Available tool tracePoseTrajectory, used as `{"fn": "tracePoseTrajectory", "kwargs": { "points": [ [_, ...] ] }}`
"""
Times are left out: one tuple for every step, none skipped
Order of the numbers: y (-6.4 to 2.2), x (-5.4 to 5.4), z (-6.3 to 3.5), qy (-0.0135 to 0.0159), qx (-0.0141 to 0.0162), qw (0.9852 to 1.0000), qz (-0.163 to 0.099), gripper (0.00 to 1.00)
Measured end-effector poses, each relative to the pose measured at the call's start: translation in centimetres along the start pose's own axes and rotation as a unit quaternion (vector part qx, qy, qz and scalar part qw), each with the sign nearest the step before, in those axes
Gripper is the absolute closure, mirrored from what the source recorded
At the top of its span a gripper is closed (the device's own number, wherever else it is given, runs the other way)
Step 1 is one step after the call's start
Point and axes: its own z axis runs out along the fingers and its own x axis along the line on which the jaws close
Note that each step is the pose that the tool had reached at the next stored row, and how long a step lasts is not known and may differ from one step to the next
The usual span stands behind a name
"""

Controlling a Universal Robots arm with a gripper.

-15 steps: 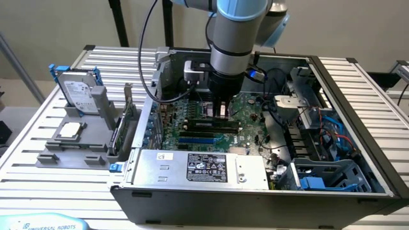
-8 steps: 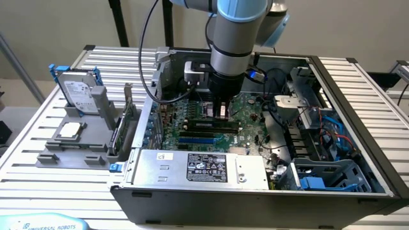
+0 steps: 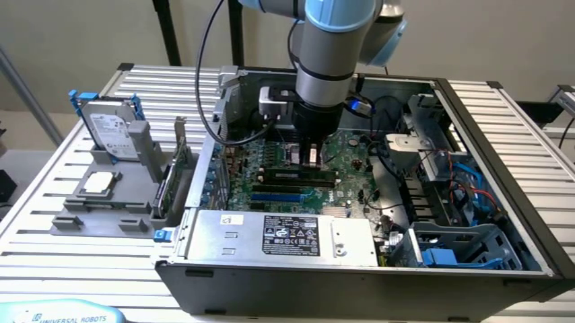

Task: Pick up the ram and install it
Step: 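Insert the ram into the slot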

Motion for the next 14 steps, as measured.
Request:
{"fn": "tracePoseTrajectory", "kwargs": {
  "points": [
    [0.0, 0.0, 0.05, 0.0004, 0.0, 1.0, 0.0, 0.87],
    [-0.01, 0.0, 0.11, 0.0009, -0.0001, 1.0, 0.0, 0.87],
    [-0.01, 0.0, 0.16, 0.0012, 0.0, 1.0, 0.0, 0.87],
    [-0.01, -0.01, 0.21, 0.0016, -0.0001, 1.0, 0.0, 0.87],
    [-0.01, -0.01, 0.26, 0.0018, -0.0001, 1.0, 0.0, 0.87],
    [-0.01, -0.01, 0.31, 0.0019, -0.0001, 1.0, 0.0, 0.87],
    [-0.02, 0.0, 0.35, 0.0021, -0.0001, 1.0, 0.0, 0.87],
    [-0.01, 0.0, 0.36, 0.0022, -0.0003, 1.0, 0.0, 0.87],
    [-0.01, 0.0, 0.36, 0.0022, -0.0003, 1.0, 0.0, 0.87],
    [-0.01, 0.0, 0.37, 0.0022, -0.0004, 1.0, 0.0, 0.87],
    [-0.01, -0.01, 0.37, 0.0021, -0.0004, 1.0, 0.0, 0.87],
    [-0.01, 0.0, 0.38, 0.0021, -0.0003, 1.0, 0.0, 0.87],
    [-0.01, -0.01, 0.38, 0.0021, -0.0003, 1.0, 0.0, 0.87],
    [-0.01, 0.0, 0.38, 0.0021, -0.0003, 1.0, 0.0, 0.85]
  ]
}}
